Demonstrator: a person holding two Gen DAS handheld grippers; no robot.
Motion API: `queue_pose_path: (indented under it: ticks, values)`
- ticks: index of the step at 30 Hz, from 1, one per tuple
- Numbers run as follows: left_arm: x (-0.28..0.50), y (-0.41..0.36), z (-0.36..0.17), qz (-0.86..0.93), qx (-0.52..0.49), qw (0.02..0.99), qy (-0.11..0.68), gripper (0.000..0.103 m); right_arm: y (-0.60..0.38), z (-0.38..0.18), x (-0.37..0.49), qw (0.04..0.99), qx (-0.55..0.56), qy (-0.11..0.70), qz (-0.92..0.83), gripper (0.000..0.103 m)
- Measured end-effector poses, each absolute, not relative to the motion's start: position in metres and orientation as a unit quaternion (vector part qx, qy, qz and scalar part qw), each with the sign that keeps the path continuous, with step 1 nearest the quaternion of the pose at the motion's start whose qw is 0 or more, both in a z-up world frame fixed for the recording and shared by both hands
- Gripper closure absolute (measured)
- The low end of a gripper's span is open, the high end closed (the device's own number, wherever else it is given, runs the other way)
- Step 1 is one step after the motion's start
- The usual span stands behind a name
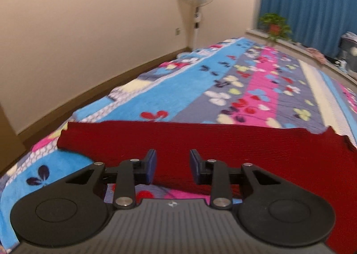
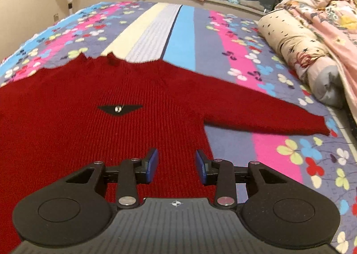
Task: Fold small clothes
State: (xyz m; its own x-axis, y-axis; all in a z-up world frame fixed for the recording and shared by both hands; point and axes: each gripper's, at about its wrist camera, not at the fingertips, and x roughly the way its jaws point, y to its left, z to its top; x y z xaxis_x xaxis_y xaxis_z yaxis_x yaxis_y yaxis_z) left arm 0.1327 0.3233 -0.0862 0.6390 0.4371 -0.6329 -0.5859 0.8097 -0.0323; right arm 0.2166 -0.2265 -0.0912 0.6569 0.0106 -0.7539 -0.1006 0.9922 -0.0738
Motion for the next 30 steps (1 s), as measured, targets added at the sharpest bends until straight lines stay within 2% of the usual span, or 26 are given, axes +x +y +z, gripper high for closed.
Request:
queue_pose_path:
  ticks: [4, 6, 7, 10, 13, 14, 16, 17, 18, 21, 23, 27, 30]
  values:
    - [0.138, 0.355, -0.107, 0.313, -0.169, 0.871, 0.338, 0.059, -0.221, -0.106, 0.219, 0.901, -0.063, 0.427, 0.04, 0.065]
    - [0.14, 0.376, -0.121, 0.325, -0.215, 0.85, 0.354, 0.038, -0.22, -0.11, 0.219, 0.899, -0.067, 0.431, 0.039, 0.065]
    - [0.14, 0.383, -0.127, 0.333, -0.235, 0.839, 0.36, 0.034, -0.219, -0.112, 0.219, 0.898, -0.067, 0.433, 0.041, 0.065]
    - [0.135, 0.409, -0.145, 0.356, -0.302, 0.806, 0.364, 0.033, -0.22, -0.114, 0.218, 0.896, -0.069, 0.436, 0.043, 0.064]
    - [0.137, 0.414, -0.145, 0.365, -0.309, 0.807, 0.347, 0.032, -0.219, -0.114, 0.218, 0.896, -0.072, 0.437, 0.042, 0.065]
    - [0.138, 0.413, -0.145, 0.367, -0.305, 0.808, 0.345, 0.033, -0.219, -0.114, 0.218, 0.895, -0.072, 0.438, 0.043, 0.065]
    - [0.14, 0.411, -0.143, 0.381, -0.291, 0.81, 0.337, 0.067, -0.218, -0.115, 0.219, 0.895, -0.074, 0.438, 0.044, 0.064]
    - [0.14, 0.409, -0.14, 0.391, -0.279, 0.813, 0.329, 0.089, -0.218, -0.115, 0.219, 0.895, -0.076, 0.438, 0.045, 0.064]
    - [0.14, 0.405, -0.134, 0.397, -0.266, 0.82, 0.315, 0.092, -0.218, -0.115, 0.219, 0.895, -0.078, 0.438, 0.045, 0.065]
    - [0.139, 0.397, -0.115, 0.395, -0.249, 0.842, 0.271, 0.092, -0.218, -0.116, 0.219, 0.894, -0.079, 0.438, 0.044, 0.065]
    - [0.14, 0.395, -0.114, 0.393, -0.252, 0.841, 0.272, 0.09, -0.218, -0.117, 0.22, 0.894, -0.08, 0.44, 0.044, 0.064]
    - [0.13, 0.418, -0.144, 0.395, -0.361, 0.785, 0.312, 0.072, -0.217, -0.12, 0.221, 0.891, -0.083, 0.444, 0.044, 0.064]
    - [0.127, 0.425, -0.143, 0.385, -0.375, 0.787, 0.304, 0.07, -0.216, -0.125, 0.223, 0.886, -0.083, 0.454, 0.047, 0.064]
